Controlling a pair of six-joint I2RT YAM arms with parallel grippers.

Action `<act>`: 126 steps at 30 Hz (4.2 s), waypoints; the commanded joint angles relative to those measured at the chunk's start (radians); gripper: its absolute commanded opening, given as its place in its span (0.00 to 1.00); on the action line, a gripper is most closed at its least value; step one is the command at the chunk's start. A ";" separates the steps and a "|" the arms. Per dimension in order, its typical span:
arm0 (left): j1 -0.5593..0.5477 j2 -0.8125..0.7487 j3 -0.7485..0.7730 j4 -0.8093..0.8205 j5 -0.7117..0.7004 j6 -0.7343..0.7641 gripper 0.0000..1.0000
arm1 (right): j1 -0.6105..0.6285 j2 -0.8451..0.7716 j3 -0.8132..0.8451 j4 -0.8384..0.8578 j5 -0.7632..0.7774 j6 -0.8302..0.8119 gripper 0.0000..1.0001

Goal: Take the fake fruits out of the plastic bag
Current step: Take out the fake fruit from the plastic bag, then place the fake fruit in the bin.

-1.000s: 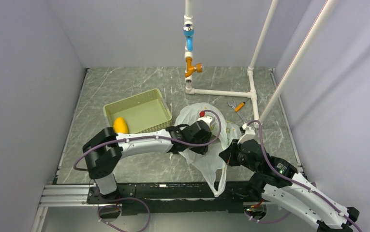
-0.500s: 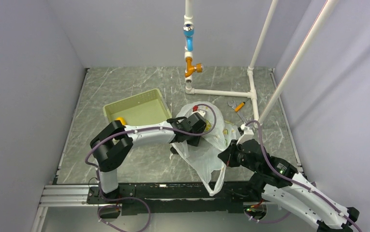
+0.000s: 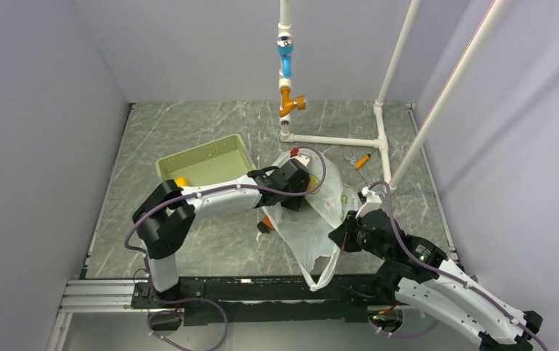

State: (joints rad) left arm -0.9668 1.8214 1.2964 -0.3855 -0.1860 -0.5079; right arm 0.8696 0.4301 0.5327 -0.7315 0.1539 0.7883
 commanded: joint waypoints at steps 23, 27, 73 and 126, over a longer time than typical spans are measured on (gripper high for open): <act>0.035 0.165 0.113 0.130 -0.153 0.087 0.81 | 0.002 0.015 0.013 0.053 -0.001 -0.009 0.00; 0.038 0.162 0.076 0.228 -0.140 0.106 0.78 | 0.002 0.014 0.012 0.055 0.001 -0.008 0.00; -0.054 -0.824 -0.277 -0.185 -0.169 0.001 0.25 | 0.002 0.004 0.024 0.090 0.059 -0.007 0.00; 0.533 -0.393 -0.360 -0.347 -0.192 -0.040 0.59 | 0.002 0.020 0.013 0.107 0.047 -0.020 0.00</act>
State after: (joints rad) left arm -0.4377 1.4567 0.9520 -0.7086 -0.4114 -0.5354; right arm 0.8696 0.4397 0.5323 -0.6777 0.1925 0.7853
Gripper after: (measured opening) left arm 0.535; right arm 0.026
